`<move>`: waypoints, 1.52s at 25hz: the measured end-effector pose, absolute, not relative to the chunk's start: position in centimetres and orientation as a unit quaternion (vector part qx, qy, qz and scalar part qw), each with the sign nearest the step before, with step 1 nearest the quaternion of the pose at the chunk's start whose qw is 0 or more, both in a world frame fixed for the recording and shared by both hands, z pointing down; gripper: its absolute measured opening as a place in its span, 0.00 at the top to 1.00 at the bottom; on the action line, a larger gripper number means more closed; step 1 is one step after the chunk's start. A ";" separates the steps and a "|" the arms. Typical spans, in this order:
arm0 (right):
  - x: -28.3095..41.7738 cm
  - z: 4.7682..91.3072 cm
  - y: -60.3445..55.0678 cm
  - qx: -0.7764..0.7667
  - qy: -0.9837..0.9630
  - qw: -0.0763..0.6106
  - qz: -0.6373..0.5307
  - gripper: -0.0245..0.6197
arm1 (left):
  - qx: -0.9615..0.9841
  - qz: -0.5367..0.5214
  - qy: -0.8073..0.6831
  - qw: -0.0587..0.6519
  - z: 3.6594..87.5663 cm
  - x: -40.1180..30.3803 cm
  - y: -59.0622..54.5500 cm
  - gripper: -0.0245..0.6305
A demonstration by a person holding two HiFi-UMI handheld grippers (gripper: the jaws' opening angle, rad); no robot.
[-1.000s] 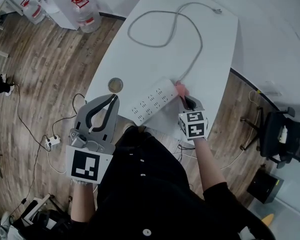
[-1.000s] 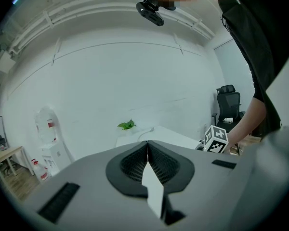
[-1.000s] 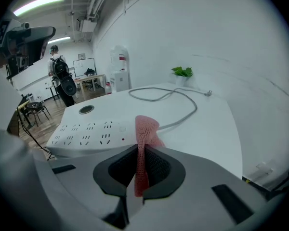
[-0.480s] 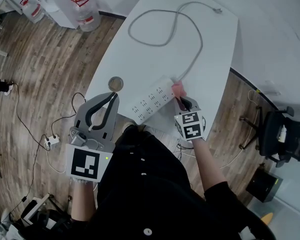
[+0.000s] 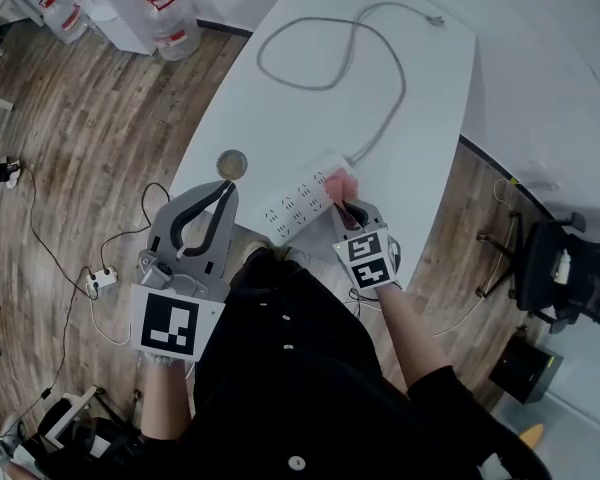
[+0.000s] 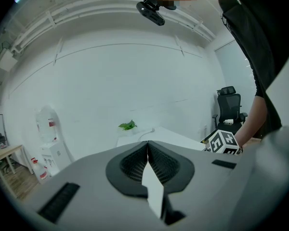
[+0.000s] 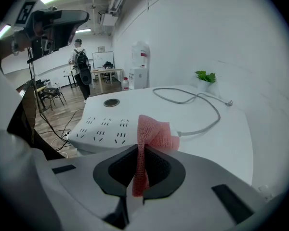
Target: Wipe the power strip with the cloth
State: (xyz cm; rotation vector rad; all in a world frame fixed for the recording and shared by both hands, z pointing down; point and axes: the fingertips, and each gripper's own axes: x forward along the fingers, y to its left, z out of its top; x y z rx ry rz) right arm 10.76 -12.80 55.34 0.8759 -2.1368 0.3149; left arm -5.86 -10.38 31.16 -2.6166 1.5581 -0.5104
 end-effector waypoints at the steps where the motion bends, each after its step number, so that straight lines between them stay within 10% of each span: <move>1: 10.5 55.3 -12.5 0.340 -0.844 0.397 0.120 0.89 | -0.847 -0.166 0.504 0.026 31.2 -5.9 -10.3 0.94; 38: -0.8 55.2 -1.8 0.160 -0.894 0.412 0.075 0.89 | -0.844 -0.147 0.515 0.024 31.1 -8.5 -8.5 0.94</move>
